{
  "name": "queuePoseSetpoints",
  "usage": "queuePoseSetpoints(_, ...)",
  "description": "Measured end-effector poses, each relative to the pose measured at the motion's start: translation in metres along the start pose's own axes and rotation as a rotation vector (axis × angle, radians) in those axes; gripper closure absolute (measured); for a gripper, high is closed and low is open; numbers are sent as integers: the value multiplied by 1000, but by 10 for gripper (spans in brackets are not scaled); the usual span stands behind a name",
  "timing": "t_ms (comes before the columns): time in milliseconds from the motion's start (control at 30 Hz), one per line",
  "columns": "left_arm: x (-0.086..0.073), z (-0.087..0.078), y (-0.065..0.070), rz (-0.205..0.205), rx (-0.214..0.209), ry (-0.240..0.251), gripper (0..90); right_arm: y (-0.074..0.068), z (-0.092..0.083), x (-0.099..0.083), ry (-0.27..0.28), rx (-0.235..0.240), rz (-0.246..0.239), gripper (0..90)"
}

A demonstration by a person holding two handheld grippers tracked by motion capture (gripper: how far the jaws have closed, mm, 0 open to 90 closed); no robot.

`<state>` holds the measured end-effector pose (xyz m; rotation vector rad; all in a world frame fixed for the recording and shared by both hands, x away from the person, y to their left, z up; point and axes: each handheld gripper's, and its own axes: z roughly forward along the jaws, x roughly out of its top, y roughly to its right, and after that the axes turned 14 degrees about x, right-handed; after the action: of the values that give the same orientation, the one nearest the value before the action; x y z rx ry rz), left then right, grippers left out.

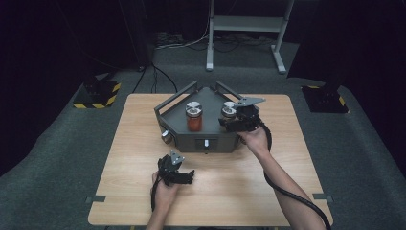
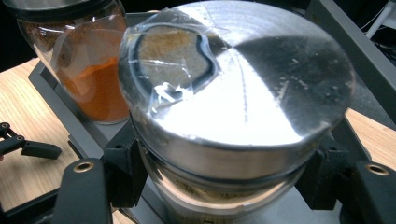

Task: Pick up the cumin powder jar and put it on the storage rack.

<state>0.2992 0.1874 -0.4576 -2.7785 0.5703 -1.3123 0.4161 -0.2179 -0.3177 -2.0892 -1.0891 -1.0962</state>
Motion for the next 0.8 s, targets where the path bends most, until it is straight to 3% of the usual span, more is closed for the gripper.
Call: queuePoseSetpoints(800,0,0,0,2,0,0,40,-3,1,1,-5,-12,5,307)
